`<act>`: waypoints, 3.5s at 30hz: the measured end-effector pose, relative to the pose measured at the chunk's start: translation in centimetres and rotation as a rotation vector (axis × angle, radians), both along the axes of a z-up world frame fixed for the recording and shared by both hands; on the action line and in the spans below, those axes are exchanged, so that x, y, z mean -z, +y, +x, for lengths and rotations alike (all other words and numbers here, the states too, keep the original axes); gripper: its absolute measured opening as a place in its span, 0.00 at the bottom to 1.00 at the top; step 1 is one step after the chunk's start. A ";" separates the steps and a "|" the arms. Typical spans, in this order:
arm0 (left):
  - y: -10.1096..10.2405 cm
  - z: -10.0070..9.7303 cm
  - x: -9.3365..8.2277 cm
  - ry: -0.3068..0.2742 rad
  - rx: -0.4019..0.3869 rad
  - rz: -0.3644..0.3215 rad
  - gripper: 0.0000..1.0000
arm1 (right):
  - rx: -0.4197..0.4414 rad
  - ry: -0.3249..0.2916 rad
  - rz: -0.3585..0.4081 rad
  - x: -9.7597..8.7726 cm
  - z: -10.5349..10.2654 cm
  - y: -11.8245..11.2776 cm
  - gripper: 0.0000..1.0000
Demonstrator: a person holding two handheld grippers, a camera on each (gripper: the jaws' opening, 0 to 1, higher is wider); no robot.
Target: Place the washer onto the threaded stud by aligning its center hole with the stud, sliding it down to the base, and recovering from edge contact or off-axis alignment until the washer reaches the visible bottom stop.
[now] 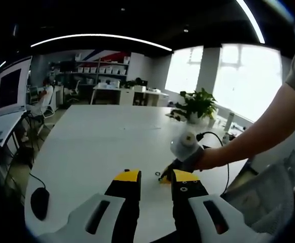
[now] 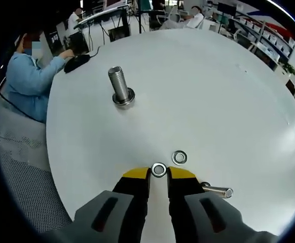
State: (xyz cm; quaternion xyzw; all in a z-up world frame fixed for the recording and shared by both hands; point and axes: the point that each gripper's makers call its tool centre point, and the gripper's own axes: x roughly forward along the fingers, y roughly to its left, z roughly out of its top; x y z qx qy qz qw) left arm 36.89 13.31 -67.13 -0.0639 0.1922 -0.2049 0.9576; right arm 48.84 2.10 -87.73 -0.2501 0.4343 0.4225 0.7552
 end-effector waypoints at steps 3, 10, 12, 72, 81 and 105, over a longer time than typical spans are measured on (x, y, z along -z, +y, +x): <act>-0.1 0.0 0.0 0.001 0.002 0.000 0.22 | -0.009 -0.007 0.008 -0.1 -0.1 0.0 0.15; 0.0 0.0 0.0 0.001 0.002 0.001 0.22 | -0.007 -0.008 0.004 0.0 0.0 0.0 0.15; 0.0 0.0 0.0 0.000 0.003 -0.001 0.22 | -0.002 -0.006 0.004 0.0 0.0 0.0 0.15; -0.6 -0.2 -0.1 -0.008 0.030 0.006 0.22 | 0.073 -0.056 0.012 -3.3 -0.1 -2.7 0.14; -0.8 -0.3 -0.2 -0.013 0.037 0.006 0.22 | 0.081 -0.085 0.024 -5.0 0.2 -3.2 0.14; -0.7 -0.3 -0.3 -0.008 0.034 -0.008 0.22 | 0.100 -0.140 0.026 -7.6 1.1 -5.4 0.14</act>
